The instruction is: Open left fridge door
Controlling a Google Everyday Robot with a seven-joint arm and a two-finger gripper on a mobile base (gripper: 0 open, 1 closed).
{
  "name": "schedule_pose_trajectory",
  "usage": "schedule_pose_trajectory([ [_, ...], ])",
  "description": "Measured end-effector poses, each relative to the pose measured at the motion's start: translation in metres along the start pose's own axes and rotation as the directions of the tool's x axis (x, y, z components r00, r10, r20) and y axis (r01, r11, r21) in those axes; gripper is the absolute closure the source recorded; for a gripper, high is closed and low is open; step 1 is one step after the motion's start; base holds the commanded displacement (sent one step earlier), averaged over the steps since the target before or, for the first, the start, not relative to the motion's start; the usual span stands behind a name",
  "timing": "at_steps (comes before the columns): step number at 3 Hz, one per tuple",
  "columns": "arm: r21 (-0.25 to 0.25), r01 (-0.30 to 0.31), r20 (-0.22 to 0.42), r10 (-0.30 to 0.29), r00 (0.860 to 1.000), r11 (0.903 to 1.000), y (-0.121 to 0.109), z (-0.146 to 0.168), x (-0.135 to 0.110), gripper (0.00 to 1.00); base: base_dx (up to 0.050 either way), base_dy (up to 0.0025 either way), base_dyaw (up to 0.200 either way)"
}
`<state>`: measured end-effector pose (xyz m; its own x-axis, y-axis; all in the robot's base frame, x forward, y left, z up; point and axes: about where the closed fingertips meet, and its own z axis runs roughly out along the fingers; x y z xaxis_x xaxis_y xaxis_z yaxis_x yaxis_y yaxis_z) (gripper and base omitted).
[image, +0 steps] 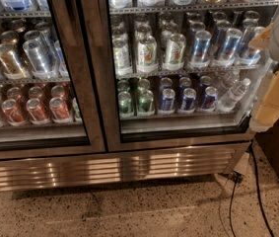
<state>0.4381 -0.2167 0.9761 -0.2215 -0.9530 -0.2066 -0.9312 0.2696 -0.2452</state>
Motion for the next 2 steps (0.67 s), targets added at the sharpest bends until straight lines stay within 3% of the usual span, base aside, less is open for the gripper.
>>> schedule_pose_trajectory([
  [1,0.000,0.000,0.000,0.000,1.000,1.0000,0.000,0.000,0.000,0.00,0.000,0.00000,0.000],
  [2,-0.034,-0.022,-0.004,0.022,1.000,0.9992,-0.006,0.013,-0.002,0.00,0.000,0.00000,0.000],
])
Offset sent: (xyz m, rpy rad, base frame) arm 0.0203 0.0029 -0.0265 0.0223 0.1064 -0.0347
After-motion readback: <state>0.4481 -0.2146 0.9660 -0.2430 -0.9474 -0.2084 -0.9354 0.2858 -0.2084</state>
